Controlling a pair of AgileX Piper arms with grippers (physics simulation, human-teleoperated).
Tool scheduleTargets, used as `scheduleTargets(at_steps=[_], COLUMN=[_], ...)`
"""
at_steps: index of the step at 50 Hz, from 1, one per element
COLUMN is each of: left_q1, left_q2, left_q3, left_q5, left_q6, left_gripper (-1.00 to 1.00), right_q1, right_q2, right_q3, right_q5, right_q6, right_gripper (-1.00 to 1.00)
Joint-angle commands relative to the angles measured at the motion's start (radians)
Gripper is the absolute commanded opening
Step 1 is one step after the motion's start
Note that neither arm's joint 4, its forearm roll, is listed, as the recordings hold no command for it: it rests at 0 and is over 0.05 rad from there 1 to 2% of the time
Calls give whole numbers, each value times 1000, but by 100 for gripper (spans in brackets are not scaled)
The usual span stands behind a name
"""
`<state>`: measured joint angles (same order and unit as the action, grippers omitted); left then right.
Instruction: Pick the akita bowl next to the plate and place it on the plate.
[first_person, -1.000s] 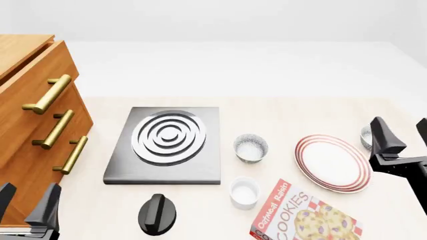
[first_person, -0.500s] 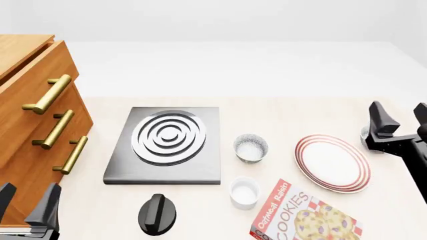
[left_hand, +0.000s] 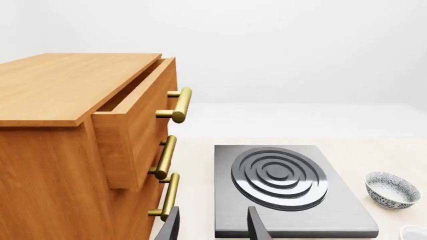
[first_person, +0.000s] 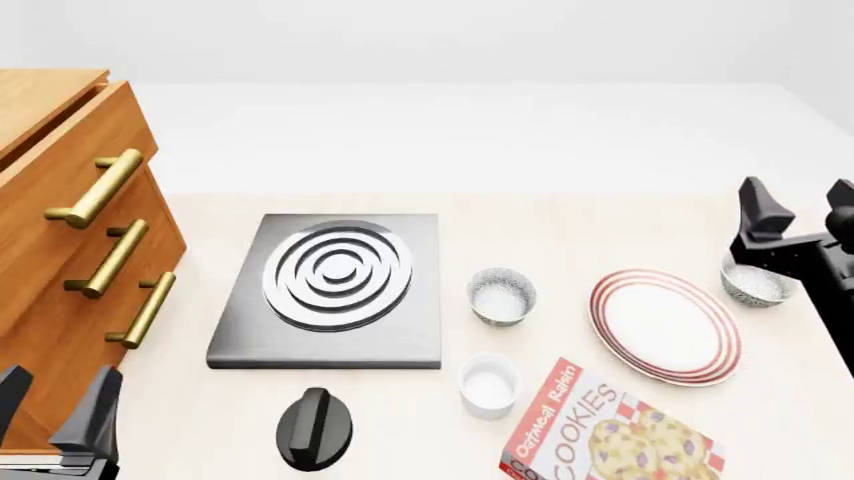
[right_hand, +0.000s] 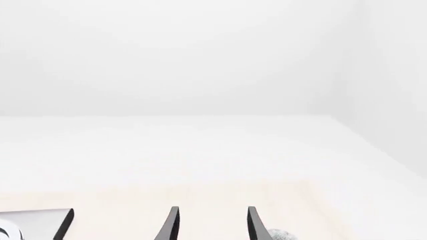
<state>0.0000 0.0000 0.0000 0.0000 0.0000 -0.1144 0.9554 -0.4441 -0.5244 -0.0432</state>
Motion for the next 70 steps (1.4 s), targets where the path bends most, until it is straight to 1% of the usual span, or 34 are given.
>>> scheduleTargets(at_steps=[1, 22, 43, 57, 60, 70], left_q1=[0, 0, 0, 0, 0, 0], left_q2=[0, 0, 0, 0, 0, 0], left_q3=[0, 0, 0, 0, 0, 0], left_q5=[0, 0, 0, 0, 0, 0], left_q6=[0, 0, 0, 0, 0, 0], left_gripper=[100, 100, 100, 100, 100, 100], right_q1=[-17, -73, -128, -179, -191, -212], right_q2=[53, 133, 183, 228, 237, 256], right_q3=[-25, -57, -75, -89, -95, -84], right_q5=[-20, -44, -58, -74, -71, -93], right_q6=[-12, -19, -6, 3, 12, 8], right_gripper=[100, 100, 100, 100, 100, 100])
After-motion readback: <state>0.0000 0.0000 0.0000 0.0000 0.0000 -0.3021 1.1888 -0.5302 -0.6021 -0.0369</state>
